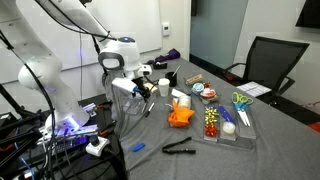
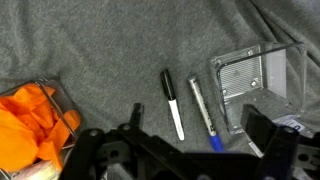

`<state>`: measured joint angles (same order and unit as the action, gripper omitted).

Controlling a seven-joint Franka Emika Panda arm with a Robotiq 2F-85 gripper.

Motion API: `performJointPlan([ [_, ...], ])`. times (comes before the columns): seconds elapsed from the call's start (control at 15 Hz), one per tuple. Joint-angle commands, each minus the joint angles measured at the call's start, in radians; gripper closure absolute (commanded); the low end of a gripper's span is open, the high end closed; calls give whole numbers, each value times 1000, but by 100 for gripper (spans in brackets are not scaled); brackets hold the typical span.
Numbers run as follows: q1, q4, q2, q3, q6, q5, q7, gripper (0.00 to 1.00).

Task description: Move the container on the left to the right.

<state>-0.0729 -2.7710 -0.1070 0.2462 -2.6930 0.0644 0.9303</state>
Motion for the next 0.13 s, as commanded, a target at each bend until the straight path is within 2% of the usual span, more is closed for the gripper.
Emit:
performJointPlan([
  [0.0, -28, -11, -73, -11, 72, -24, -22, 0],
  [0.07, -27, -10, -83, -10, 85, -23, -23, 0],
])
